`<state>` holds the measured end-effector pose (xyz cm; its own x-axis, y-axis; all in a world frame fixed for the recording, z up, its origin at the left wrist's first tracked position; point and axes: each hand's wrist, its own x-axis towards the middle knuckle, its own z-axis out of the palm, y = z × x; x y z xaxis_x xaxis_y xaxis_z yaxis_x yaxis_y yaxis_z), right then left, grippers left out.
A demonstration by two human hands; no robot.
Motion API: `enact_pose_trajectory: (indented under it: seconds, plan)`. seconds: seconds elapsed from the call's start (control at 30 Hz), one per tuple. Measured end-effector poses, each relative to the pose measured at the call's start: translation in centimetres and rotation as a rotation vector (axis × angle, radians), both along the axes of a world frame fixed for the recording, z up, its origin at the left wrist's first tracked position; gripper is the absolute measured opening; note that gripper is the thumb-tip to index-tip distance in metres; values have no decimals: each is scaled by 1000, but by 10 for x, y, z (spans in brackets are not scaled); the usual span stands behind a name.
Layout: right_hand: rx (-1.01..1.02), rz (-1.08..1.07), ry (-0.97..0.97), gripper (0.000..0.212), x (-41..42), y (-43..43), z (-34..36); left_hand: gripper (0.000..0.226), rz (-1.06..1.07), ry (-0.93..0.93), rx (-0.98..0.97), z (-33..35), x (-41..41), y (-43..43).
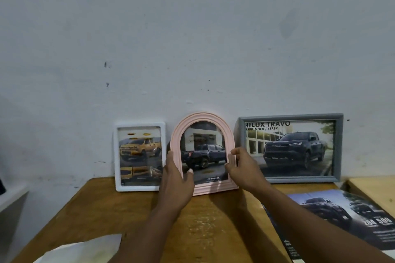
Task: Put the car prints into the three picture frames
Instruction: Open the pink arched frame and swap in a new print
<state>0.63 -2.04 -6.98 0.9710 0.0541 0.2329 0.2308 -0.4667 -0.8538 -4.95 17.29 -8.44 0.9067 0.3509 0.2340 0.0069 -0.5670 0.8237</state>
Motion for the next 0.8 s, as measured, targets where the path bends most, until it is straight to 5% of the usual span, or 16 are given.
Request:
enact_pose_trajectory:
  seconds: [0.33, 0.53, 0.8]
  plan:
    - [147, 40, -46, 30, -27, -15, 0, 88, 9, -62, 6, 4, -21, -2]
    - [160, 32, -108, 22, -66, -30, 21, 70, -74, -37, 28, 13, -55, -3]
    - [181, 93, 27, 6, -109, -42, 82, 47, -222, 316, -307, 9, -100, -16]
